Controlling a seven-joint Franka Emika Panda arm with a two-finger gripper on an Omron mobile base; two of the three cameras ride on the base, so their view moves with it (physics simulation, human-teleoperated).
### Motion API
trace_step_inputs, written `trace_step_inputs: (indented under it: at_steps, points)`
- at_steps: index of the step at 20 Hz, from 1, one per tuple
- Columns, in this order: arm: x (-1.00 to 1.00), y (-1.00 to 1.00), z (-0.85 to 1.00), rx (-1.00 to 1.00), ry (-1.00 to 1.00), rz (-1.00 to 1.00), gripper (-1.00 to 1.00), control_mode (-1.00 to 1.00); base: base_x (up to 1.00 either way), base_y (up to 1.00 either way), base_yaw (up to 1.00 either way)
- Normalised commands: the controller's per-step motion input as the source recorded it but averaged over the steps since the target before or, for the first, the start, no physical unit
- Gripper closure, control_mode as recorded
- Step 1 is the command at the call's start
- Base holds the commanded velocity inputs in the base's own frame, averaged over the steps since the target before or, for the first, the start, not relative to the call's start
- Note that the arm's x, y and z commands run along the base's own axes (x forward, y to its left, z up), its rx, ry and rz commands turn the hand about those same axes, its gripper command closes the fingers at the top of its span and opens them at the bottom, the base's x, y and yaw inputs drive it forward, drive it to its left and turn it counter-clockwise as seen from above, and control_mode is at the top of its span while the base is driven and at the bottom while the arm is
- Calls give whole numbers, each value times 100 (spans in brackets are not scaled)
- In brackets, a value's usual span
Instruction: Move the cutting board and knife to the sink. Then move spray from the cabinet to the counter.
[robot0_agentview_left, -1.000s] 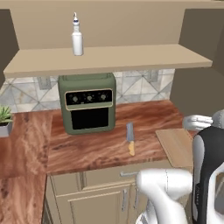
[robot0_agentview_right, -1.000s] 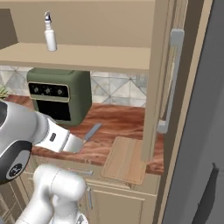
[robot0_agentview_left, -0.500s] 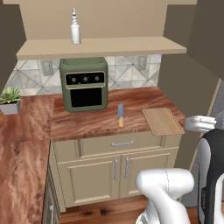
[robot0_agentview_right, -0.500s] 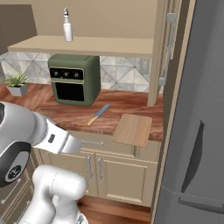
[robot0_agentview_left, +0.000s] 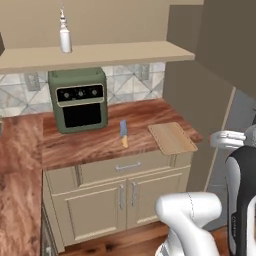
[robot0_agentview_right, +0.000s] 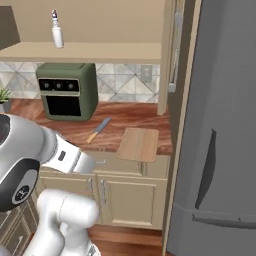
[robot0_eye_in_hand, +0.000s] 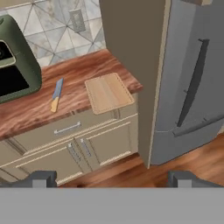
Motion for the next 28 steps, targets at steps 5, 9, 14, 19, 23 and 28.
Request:
trace_step_inputs:
  at_steps: [5,9,14,19,23,28]
  points:
    - [0,0,0,0,0,0,-100,100,0,42,-39]
    - [0,0,0,0,0,0,-100,100,3,97,-32]
    - [0,0,0,0,0,0,-100,100,1,45,-25]
    - [0,0,0,0,0,0,-100,100,24,14,-8]
    - [0,0,0,0,0,0,-100,100,20,24,0]
    - [15,3,-36,16,0,0,-100,-100,2,4,0]
